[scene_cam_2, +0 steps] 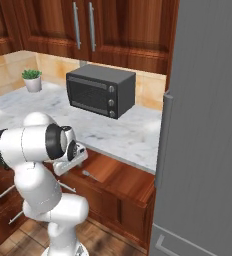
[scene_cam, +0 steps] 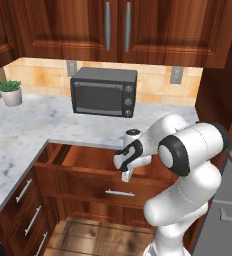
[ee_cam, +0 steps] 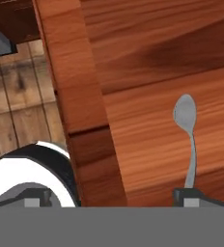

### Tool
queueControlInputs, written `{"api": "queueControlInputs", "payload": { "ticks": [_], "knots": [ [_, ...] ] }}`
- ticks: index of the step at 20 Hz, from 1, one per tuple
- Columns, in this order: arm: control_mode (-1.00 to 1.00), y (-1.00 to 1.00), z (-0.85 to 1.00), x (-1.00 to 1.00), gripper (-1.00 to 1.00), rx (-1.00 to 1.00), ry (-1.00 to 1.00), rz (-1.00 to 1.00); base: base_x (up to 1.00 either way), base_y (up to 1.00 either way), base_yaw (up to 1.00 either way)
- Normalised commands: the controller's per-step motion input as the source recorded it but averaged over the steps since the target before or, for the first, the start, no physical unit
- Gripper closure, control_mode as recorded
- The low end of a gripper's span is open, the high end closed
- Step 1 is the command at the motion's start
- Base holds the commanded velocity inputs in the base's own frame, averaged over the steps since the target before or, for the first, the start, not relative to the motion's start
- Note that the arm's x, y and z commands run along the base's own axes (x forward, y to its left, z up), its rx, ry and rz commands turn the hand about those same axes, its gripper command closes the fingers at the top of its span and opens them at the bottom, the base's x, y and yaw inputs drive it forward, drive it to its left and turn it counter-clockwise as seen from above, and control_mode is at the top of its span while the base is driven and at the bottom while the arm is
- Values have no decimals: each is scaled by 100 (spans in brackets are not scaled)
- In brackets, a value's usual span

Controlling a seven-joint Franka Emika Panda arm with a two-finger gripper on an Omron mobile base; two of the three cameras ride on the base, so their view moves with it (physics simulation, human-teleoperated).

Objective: Pick up the metallic utensils from the counter and place them in the open drawer. Make sure not to pick up any wooden utensils.

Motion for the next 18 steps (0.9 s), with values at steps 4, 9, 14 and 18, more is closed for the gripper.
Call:
{"api": "queueControlInputs", "payload": {
  "ticks": [4, 9, 14, 18],
  "knots": [
    [-100, 0, -44, 4, -100, -1, 3, 2, 0, 0, 0],
    [-100, 0, -25, -8, -100, -1, 3, 2, 0, 0, 0],
    [-100, 8, 0, -92, -100, 0, 0, 3, 0, 0, 0],
    [-100, 16, 0, -100, -100, 0, 0, 5, 0, 0, 0]
  ]
}}
